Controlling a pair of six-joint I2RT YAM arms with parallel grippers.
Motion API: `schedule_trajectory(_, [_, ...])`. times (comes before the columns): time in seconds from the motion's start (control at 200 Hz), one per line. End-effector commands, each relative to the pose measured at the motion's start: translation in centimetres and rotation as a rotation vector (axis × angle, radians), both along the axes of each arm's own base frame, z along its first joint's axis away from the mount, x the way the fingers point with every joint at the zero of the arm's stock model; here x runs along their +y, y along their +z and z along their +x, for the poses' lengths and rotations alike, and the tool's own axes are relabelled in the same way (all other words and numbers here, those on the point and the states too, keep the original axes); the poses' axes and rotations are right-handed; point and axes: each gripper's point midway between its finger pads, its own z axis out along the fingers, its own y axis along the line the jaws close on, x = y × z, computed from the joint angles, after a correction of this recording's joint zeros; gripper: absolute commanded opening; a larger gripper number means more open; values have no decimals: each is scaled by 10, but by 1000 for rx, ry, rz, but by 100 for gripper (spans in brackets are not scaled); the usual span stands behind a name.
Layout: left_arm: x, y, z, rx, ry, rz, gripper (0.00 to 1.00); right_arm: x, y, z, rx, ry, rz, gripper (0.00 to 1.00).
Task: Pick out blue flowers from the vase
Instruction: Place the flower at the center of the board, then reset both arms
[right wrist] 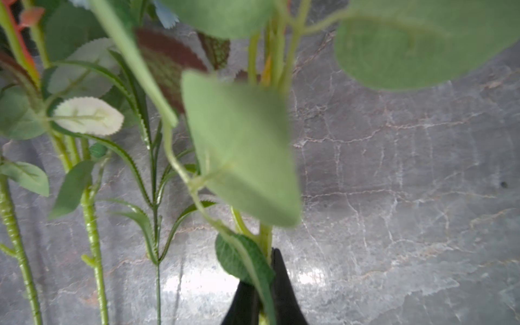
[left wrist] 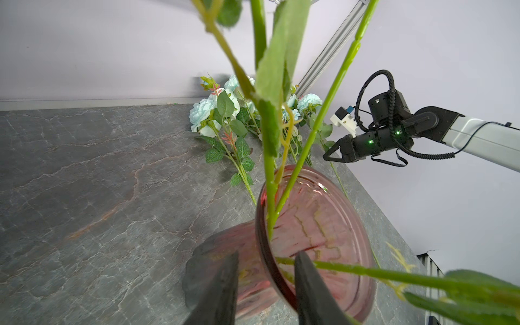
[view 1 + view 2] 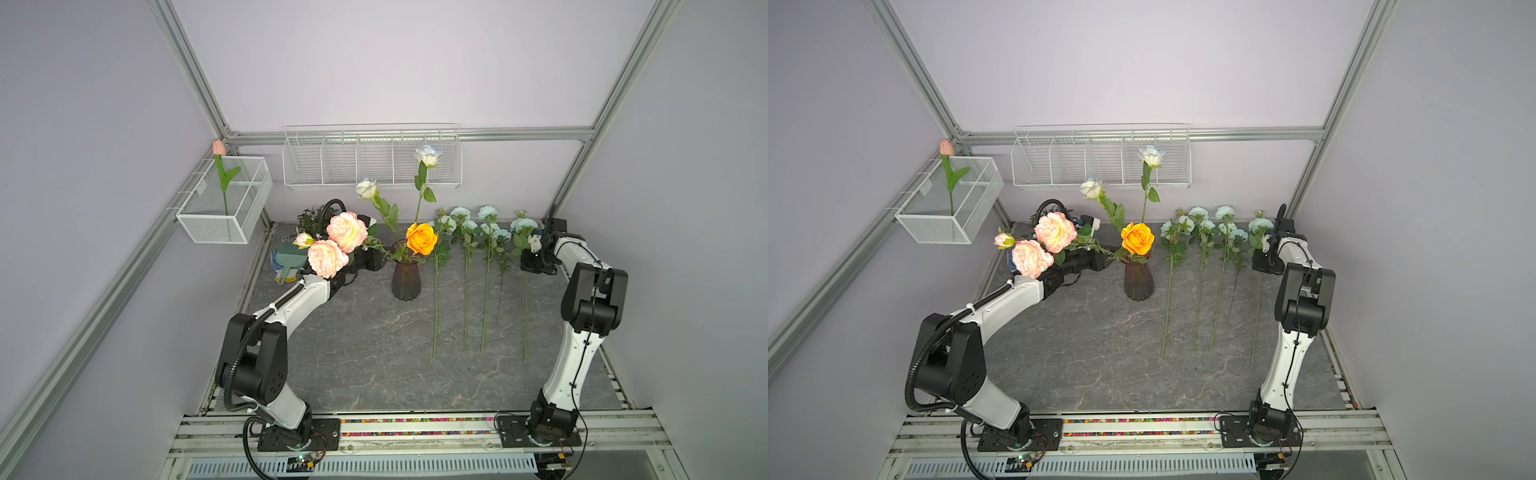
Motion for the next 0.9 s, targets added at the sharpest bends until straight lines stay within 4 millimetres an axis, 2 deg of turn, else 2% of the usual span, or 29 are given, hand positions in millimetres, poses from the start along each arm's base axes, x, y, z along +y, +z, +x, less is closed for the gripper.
schedule_trajectory(0.0, [10,-26,-3,82,24,68,36,1,5,12,-37,1,8,7])
schedule_trajectory(0.085, [9,-25,-3,80,23,63,36,0,6,12,-37,-4,4,13])
schedule_trajectory(0.19, [8,-24,-3,79,22,58,36,0,13,13,-53,3,-10,26])
schedule_trajectory(0.27, [8,-23,-2,78,21,58,36,-1,25,14,-77,6,-29,36])
schedule_trajectory(0.345, [8,-21,-3,75,21,58,36,-2,39,14,-103,4,-43,40])
schedule_trajectory(0.51, [8,-17,-3,68,18,53,36,0,80,14,-191,7,-77,46])
schedule_trajectory(0.595, [6,-11,-5,58,5,45,38,2,107,10,-244,7,-109,52])
schedule_trajectory(0.685, [6,-4,-5,44,-3,43,43,5,136,5,-308,14,-152,64])
schedule_trajectory(0.895, [6,13,-8,7,-9,31,55,23,191,-13,-440,37,-200,67])
